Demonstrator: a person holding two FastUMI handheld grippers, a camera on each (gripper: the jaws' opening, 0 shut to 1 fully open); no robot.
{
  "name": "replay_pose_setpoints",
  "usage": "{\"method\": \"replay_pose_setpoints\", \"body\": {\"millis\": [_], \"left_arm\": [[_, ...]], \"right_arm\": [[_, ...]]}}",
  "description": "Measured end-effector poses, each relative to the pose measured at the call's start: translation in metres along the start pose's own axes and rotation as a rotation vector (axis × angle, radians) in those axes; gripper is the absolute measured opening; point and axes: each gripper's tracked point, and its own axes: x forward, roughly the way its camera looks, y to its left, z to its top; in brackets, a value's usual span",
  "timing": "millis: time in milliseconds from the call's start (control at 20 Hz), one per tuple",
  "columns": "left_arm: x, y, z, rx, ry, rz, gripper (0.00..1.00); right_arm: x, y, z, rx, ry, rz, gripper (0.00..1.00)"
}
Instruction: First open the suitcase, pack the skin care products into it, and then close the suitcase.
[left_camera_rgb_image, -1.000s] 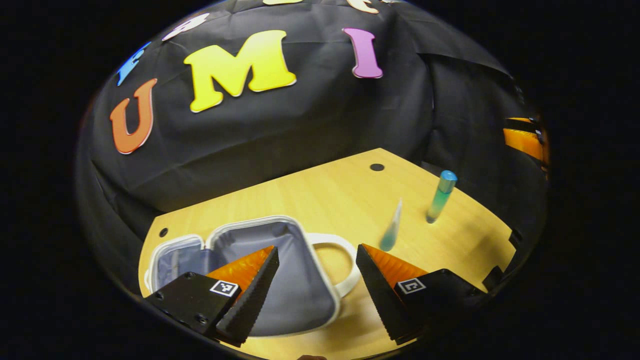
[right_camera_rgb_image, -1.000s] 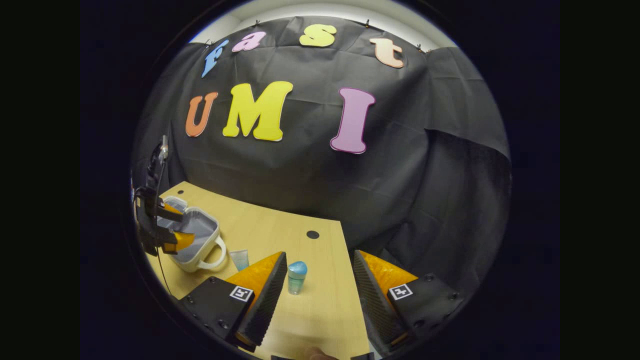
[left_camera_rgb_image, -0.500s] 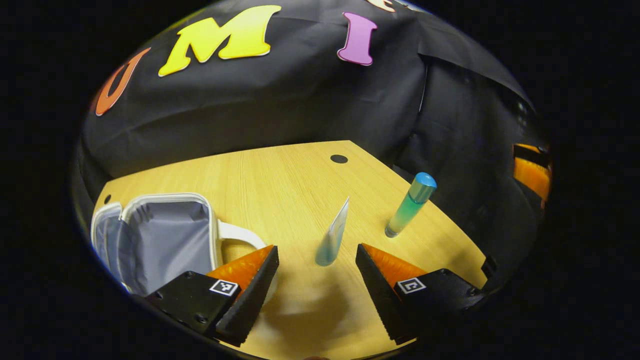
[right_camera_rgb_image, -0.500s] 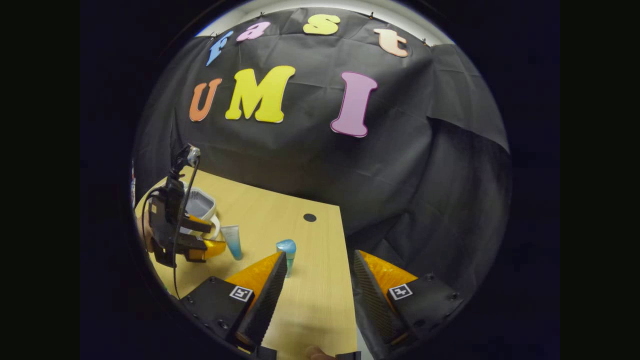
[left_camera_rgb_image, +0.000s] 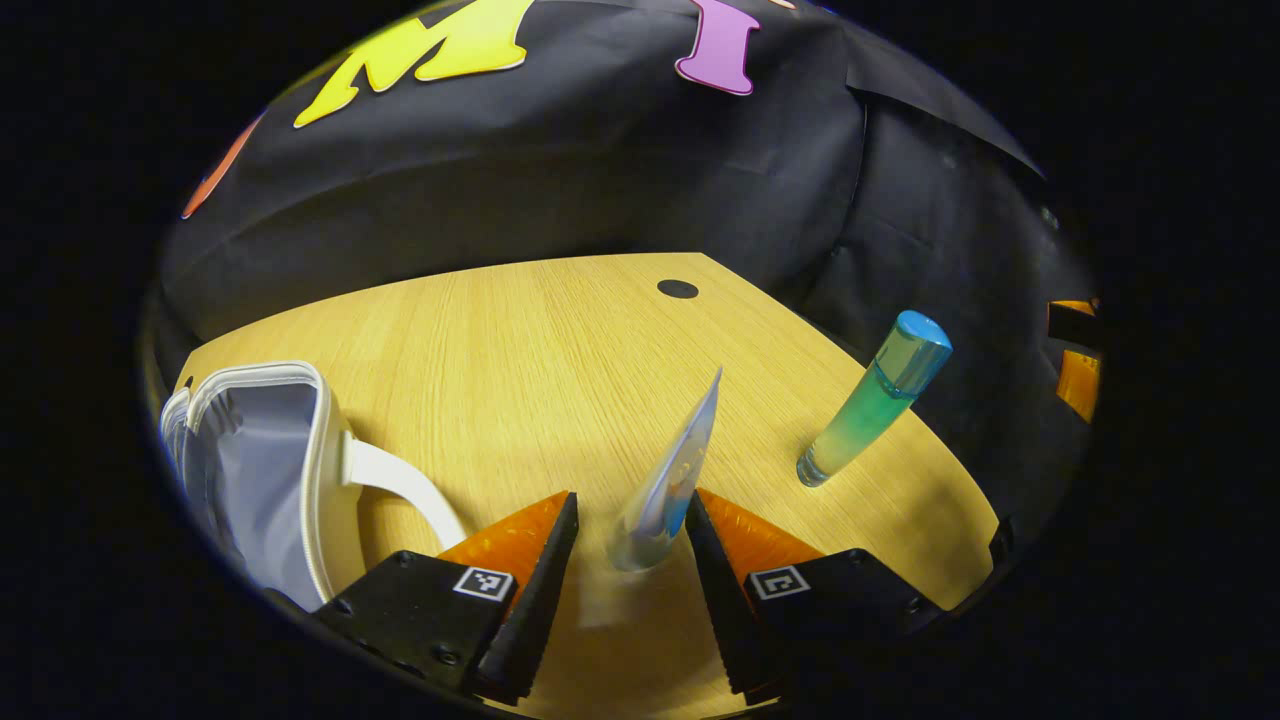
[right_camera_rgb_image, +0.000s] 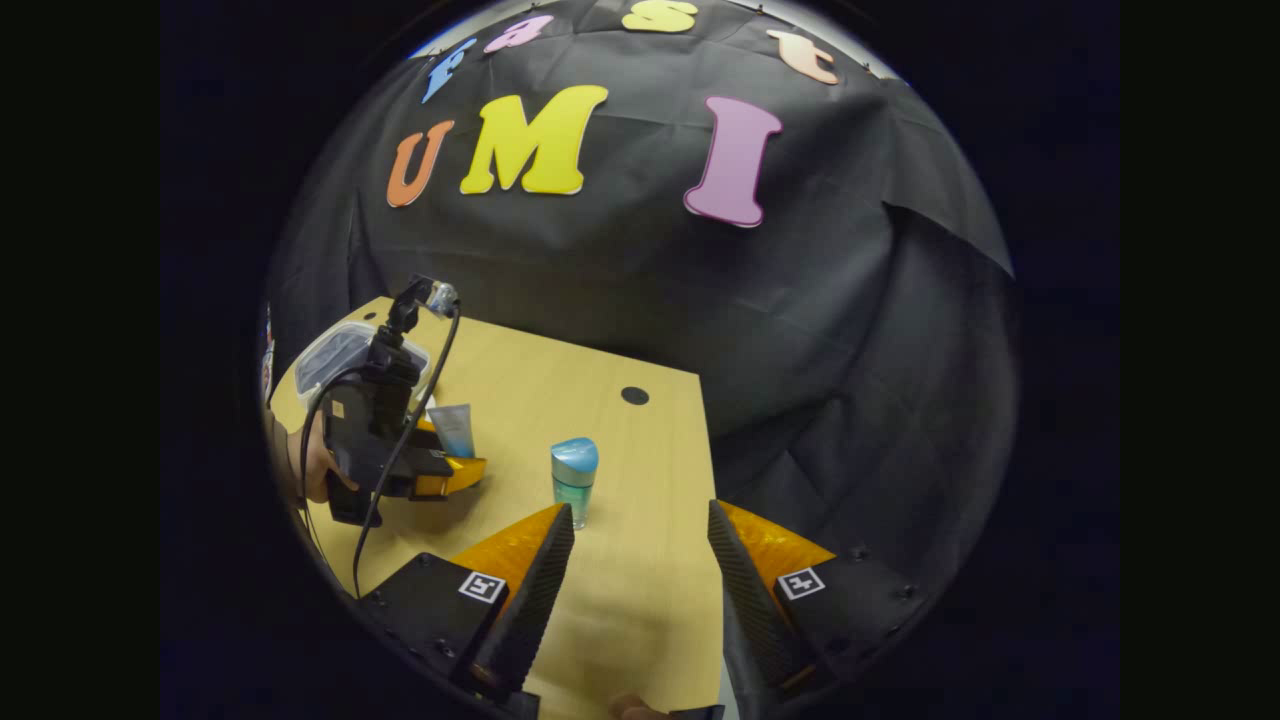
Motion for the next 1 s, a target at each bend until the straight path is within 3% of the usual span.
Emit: {"method": "replay_pose_setpoints", "body": {"millis": [50,150,250,300,400,450,500,800,1000], "left_arm": [[0.004,-0.001,-0.001,-0.004,0.001,-0.002,0.68],[0.008,-0.002,-0.005,-0.014,0.009,0.002,0.52],[0.009,-0.003,-0.003,-0.008,0.0,0.013,0.53],[0.008,-0.003,-0.004,0.001,0.003,0.018,0.43],[0.002,-0.009,-0.005,0.013,0.013,0.011,0.41],[-0.003,-0.012,-0.003,0.019,0.013,0.011,0.34],[-0.011,-0.015,0.001,0.015,0.005,0.006,0.4],[-0.082,-0.026,0.02,-0.046,-0.046,0.032,0.4],[-0.129,-0.007,0.018,-0.075,-0.049,0.099,0.39]], "right_arm": [[0.008,0.004,0.001,-0.002,0.006,0.011,0.8],[0.028,0.012,0.001,0.007,0.021,0.038,0.8],[0.044,0.017,-0.003,0.023,0.041,0.069,0.8],[0.05,0.022,-0.005,0.03,0.047,0.083,0.8],[0.069,0.03,-0.005,0.034,0.056,0.101,0.8],[0.077,0.033,-0.008,0.037,0.066,0.108,0.8],[0.082,0.034,-0.011,0.044,0.071,0.111,0.8],[0.117,0.049,-0.013,0.091,0.084,0.107,0.78],[0.134,0.048,-0.019,0.105,0.11,0.064,0.74]]}}
